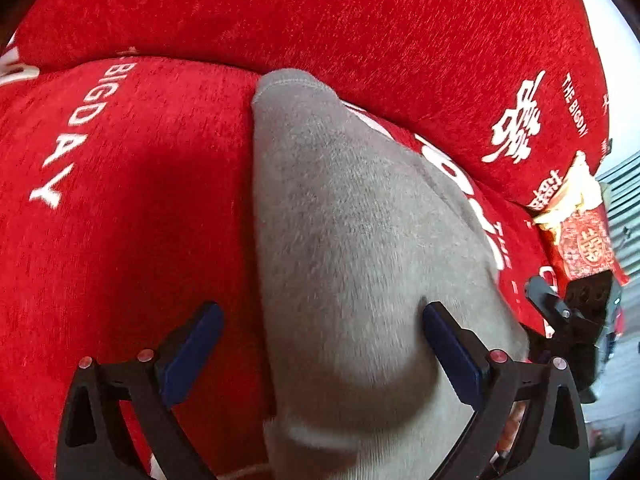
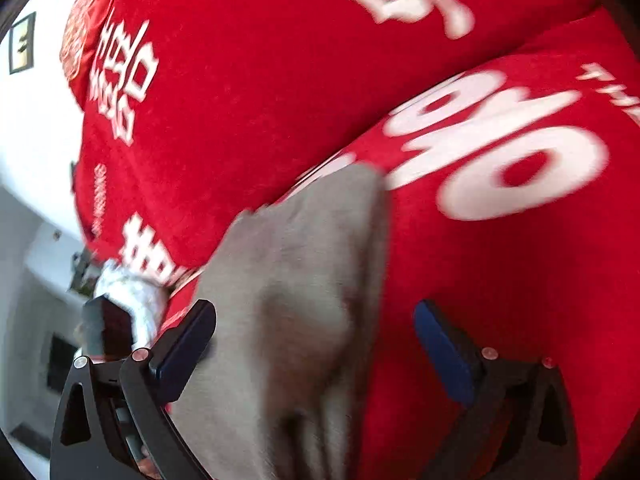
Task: Fold small clothes
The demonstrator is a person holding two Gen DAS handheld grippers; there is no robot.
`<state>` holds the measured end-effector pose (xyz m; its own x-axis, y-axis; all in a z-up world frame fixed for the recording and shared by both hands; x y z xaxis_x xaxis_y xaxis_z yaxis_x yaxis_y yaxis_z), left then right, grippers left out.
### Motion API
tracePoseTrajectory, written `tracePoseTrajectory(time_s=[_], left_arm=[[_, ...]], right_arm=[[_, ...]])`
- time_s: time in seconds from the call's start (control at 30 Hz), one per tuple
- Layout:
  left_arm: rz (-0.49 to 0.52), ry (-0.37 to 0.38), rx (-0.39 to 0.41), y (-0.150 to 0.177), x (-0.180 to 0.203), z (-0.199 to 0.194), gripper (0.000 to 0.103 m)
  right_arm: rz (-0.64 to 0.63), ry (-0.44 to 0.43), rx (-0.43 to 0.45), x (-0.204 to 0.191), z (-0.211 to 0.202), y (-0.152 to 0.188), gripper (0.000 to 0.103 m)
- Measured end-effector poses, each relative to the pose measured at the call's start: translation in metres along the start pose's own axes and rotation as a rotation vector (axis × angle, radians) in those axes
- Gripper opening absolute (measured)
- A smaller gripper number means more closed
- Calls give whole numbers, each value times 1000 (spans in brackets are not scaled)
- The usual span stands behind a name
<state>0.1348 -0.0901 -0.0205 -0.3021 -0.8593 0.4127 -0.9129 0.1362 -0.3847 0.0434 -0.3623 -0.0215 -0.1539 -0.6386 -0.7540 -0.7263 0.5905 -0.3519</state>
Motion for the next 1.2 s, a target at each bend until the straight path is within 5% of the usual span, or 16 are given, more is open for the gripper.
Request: tracePoseTrajectory(time_s=[0.07, 0.13, 0.23, 0.33, 0.57, 1.2], left_arm=[[42, -35, -16, -3, 11, 7, 100], [74, -81, -17, -5, 20, 11, 101], [121, -112, 6, -6, 33, 8, 83], [181, -176, 37, -5, 47, 3, 73], [239, -252, 81, -4, 63, -12, 56], [259, -294, 103, 13, 75, -34, 48]], right_arm=[[-79, 78, -17, -11, 16, 1, 99], [-153, 109, -53, -22, 31, 8, 76], [-176, 126, -54, -27, 35, 10, 57], [-232, 168, -31, -35, 32, 13, 51], [-349, 228, 28, -60, 23, 20, 45], [-431, 241, 56, -82, 2, 38, 42]])
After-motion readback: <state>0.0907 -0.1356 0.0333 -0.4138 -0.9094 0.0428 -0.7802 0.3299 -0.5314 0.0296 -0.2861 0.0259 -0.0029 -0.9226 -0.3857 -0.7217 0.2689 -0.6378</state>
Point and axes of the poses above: each gripper's, at about its wrist camera, not at the fingertips, and z roughly the way its jaws point, x to its right, y to its underside, the point moved 2 cm from there along z, roughly the way its jaws point, and after that the axes turned 5 degrees about z, right-handed, at the moved point
